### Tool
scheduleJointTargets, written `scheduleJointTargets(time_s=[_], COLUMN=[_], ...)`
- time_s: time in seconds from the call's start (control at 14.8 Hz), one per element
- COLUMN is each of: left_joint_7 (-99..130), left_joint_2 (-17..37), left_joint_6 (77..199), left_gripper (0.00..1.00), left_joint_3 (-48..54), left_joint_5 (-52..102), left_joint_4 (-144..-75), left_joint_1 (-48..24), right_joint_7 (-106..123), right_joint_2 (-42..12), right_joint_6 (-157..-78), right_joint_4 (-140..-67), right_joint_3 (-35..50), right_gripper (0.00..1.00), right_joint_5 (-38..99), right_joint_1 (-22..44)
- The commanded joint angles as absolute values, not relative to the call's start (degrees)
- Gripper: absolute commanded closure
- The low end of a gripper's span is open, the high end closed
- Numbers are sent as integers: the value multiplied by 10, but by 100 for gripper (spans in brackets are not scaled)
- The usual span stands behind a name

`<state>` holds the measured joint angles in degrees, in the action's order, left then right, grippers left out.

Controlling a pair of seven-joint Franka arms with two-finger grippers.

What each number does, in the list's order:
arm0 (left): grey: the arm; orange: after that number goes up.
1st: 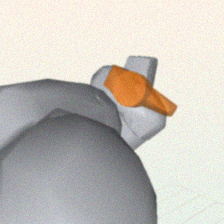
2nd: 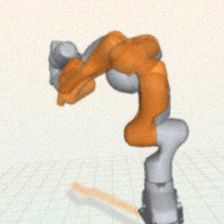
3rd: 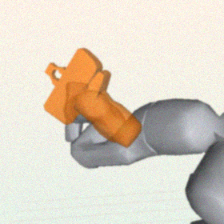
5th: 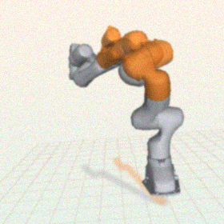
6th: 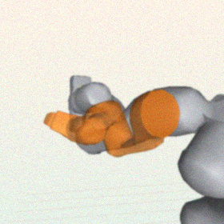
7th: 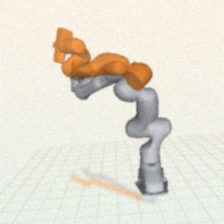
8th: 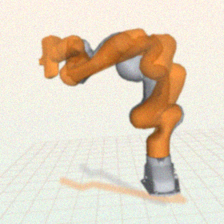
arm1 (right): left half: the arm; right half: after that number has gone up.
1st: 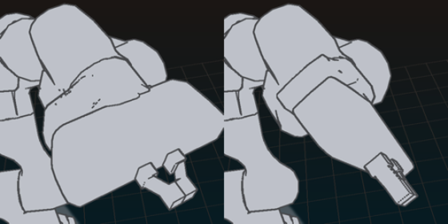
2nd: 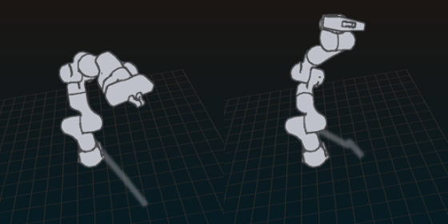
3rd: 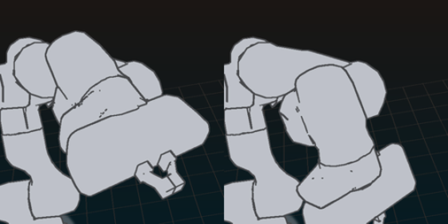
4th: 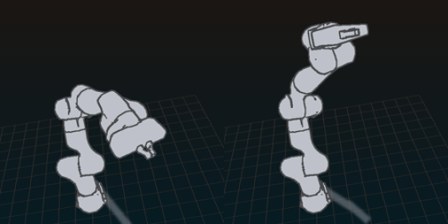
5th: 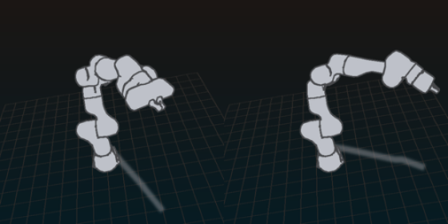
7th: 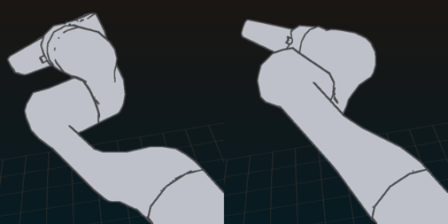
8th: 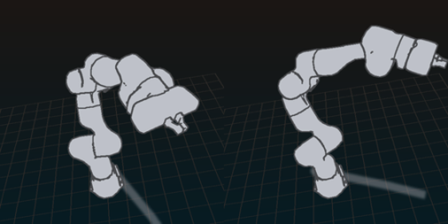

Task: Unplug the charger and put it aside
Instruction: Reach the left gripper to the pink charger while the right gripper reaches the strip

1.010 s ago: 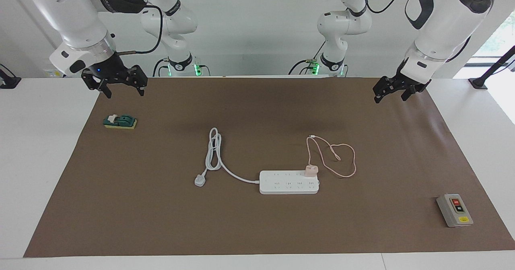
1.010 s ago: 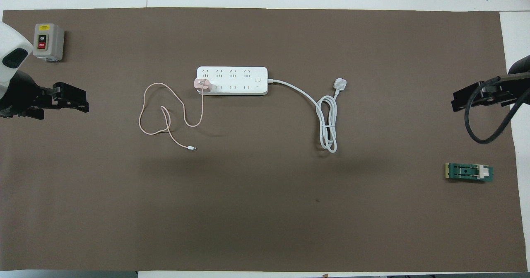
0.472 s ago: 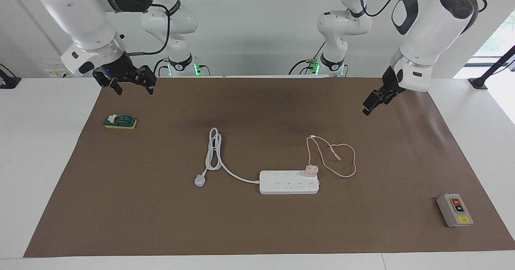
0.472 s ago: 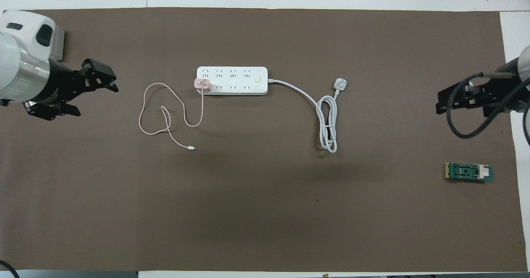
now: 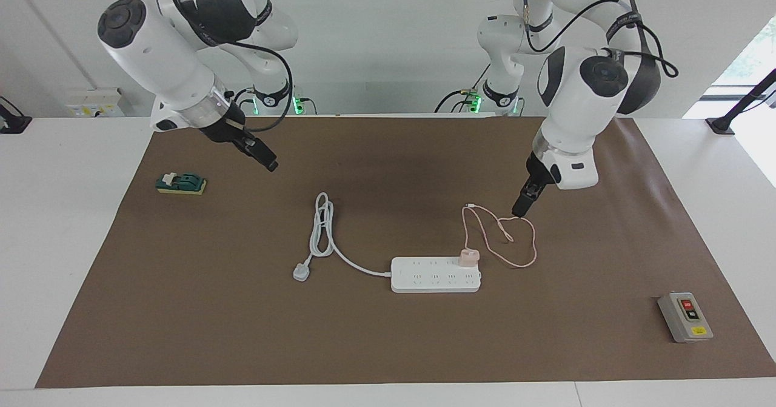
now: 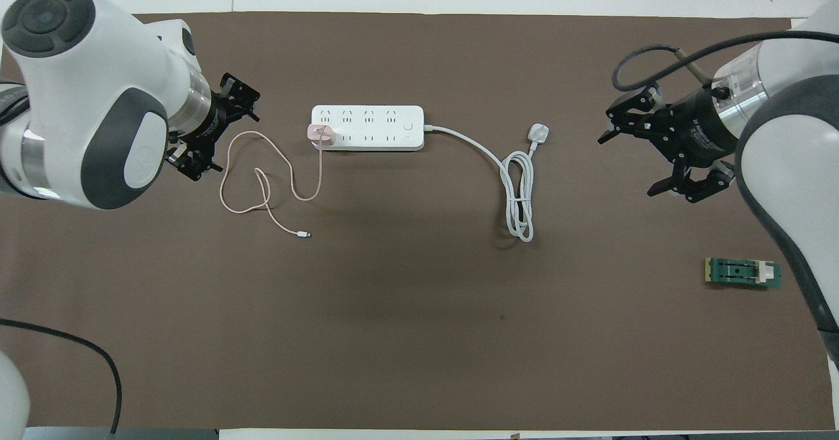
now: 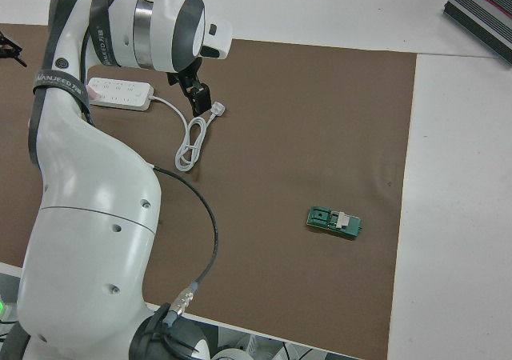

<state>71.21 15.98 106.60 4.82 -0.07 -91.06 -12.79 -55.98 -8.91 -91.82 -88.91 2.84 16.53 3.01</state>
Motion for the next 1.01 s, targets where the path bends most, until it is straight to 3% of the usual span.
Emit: scheduleJointTargets(time_s=[0.0, 0.4, 0.61, 0.94], left_joint_7=[809, 979, 1026, 1037], left_joint_2=[224, 312, 340, 367], left_joint_6=[1102, 1146, 1148, 1148], left_gripper=[0, 0, 0, 0], left_joint_3=[41, 37, 36, 34], left_joint_5=[-11, -16, -32, -35], left_joint_4=[-867, -816, -804, -783], left_joint_1=[-154, -178, -189, -201], right_joint_7=[-679, -778, -816, -846], right_joint_2=[-98, -109, -182, -256], right_joint_6=[-987, -1188, -1208, -1253], right_joint_4=[-935, -1059, -1026, -943], right_joint_3=[30, 31, 30, 28], right_gripper=[0, 0, 0, 0], right_joint_5=[194, 206, 343, 358], right_joint_1=[60, 138, 137, 173])
